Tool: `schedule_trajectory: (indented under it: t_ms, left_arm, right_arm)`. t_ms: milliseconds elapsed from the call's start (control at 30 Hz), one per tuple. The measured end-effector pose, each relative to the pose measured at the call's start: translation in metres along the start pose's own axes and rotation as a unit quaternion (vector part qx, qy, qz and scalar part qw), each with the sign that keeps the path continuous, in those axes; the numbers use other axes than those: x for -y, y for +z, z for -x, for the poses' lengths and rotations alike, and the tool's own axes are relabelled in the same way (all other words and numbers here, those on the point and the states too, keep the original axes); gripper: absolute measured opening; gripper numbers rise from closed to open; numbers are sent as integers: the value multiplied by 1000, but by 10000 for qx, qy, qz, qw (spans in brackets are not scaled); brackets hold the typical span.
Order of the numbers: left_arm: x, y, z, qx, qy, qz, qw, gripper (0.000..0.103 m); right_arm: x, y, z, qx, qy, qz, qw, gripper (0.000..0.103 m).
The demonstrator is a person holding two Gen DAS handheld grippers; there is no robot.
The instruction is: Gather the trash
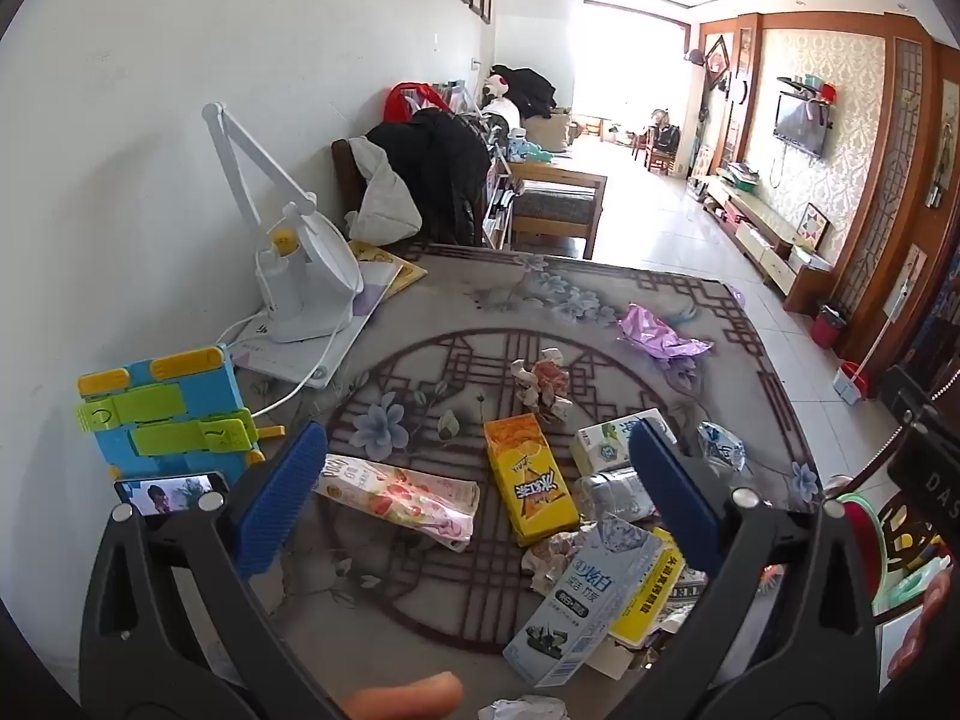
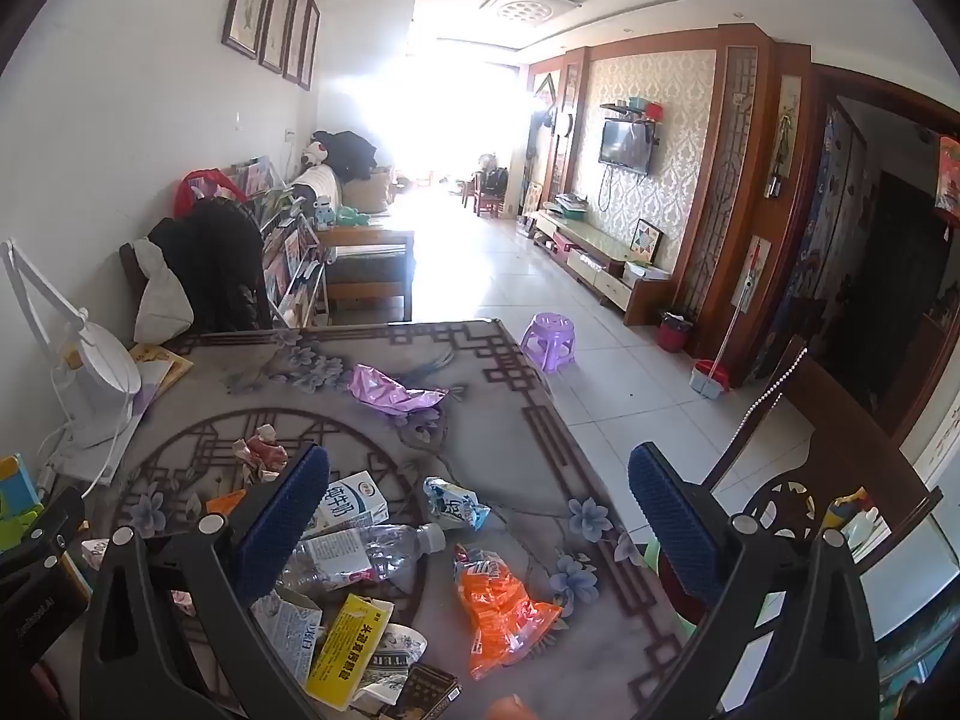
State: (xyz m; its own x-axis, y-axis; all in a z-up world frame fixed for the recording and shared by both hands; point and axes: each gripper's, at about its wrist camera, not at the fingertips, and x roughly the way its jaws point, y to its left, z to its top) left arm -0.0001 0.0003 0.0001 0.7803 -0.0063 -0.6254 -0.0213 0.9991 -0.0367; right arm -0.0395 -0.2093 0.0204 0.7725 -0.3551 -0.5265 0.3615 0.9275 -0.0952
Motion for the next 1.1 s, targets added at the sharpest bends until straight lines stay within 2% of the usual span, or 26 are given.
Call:
schedule_trajectory:
  t_ms: [200,267,467,1100]
  left_arm:
    - [-9,2,-1,-22,-96,-6,10000,100]
    - [-2,2,-3,-15,46,-1,10000,100]
    - [0,0,-3,-9,121,-26,9999,100]
    - [-3,1,-3,-22,192,-32,9998,100]
  right_arm:
    - [1,0,0,-28,18,-12,10000,95]
    - [1,-1,0,-28,9,-5,10000,95]
    - [-1,-3,-2,-42,23,-13,10000,95]
    - [0,-6,-3,-68,40,-12,10000,95]
